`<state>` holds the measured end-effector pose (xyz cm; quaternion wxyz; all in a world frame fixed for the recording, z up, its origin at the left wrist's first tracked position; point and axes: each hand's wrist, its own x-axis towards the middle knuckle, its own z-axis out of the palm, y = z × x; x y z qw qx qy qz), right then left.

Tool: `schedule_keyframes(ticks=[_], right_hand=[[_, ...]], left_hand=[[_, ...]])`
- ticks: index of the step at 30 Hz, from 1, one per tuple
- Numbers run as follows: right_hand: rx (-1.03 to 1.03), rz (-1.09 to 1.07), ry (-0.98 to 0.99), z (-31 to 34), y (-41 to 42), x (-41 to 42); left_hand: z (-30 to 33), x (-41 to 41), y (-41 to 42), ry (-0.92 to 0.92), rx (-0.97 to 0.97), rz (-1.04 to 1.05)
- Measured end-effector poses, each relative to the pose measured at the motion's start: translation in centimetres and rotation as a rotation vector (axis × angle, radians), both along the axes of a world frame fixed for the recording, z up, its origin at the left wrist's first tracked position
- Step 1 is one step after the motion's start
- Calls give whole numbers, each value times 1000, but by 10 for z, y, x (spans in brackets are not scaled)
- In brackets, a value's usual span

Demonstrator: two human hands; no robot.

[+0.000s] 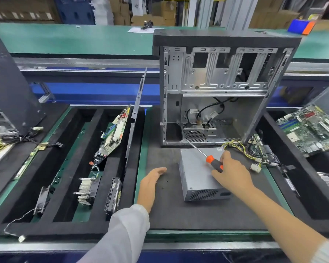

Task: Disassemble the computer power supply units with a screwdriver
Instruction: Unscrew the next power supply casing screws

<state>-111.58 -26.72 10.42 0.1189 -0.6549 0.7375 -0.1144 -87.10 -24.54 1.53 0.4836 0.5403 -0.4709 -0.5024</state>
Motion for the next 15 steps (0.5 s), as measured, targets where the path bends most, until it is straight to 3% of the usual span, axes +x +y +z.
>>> schedule_keyframes(ticks=[2, 8, 10, 12, 15], right_hand=[[-24, -36, -30, -2, 5, -5], [-192, -20, -56, -13, 17, -19], [-208, 0, -120, -16, 19, -24], [-182, 9, -170, -16, 19, -26], [-141, 18, -159, -17, 18, -27]], left_hand=[[6, 0, -4, 138, 51, -10], [7, -8, -9, 326, 174, -147], [7, -4, -8, 182, 152, -99], [4, 2, -6, -87, 66, -42], [-6, 4, -1, -651, -139, -262]])
